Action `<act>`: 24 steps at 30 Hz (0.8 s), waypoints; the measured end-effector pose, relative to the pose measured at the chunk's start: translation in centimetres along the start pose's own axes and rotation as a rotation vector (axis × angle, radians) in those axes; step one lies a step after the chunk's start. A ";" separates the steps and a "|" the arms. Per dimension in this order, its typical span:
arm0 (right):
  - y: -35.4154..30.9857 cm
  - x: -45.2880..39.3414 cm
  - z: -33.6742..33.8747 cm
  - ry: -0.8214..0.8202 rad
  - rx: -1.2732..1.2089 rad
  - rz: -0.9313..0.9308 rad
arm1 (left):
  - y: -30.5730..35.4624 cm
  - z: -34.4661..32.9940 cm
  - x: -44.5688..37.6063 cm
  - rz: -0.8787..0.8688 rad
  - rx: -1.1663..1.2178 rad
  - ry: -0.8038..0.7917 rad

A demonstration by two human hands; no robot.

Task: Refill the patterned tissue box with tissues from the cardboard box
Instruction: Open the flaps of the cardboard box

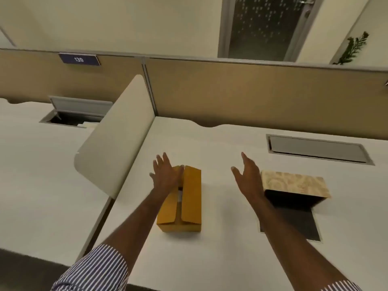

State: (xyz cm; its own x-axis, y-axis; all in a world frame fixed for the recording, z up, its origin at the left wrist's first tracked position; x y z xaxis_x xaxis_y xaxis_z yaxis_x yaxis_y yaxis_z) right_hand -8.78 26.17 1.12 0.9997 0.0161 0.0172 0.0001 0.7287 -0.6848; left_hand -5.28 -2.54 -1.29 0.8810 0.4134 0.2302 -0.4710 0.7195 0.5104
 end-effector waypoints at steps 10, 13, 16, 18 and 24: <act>-5.1 5.7 -12.3 -0.438 -0.036 -0.149 | -3.5 -1.3 0.3 0.085 0.128 -0.096; -6.4 6.8 -13.7 -0.446 0.086 -0.160 | -3.9 -1.1 -0.2 0.067 0.148 -0.096; -7.1 7.6 -14.4 -0.449 0.172 -0.156 | -4.3 -1.3 -0.6 0.047 0.128 -0.119; -7.3 7.8 -14.6 -0.447 0.200 -0.149 | -4.2 -1.8 -0.3 0.037 0.105 -0.144; -7.0 7.9 -14.4 -0.449 0.150 -0.180 | -4.0 -2.9 0.3 -0.003 0.026 -0.119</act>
State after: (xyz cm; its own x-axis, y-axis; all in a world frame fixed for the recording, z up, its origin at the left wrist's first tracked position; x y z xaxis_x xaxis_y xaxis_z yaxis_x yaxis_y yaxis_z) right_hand -0.53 11.33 -4.45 0.8753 0.1502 0.4596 0.1349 0.8369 -0.5304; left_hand -3.23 -3.69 -5.68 0.8823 0.3409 0.3245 -0.4683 0.7052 0.5324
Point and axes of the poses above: each hand's wrist, its own x-axis away from the middle knuckle, its own z-axis out of the back of the hand, y = z × x, the point moved 6 cm from there along -x, towards the middle knuckle, and after that the axes turned 1 degree about -y, right-handed, at the moved point
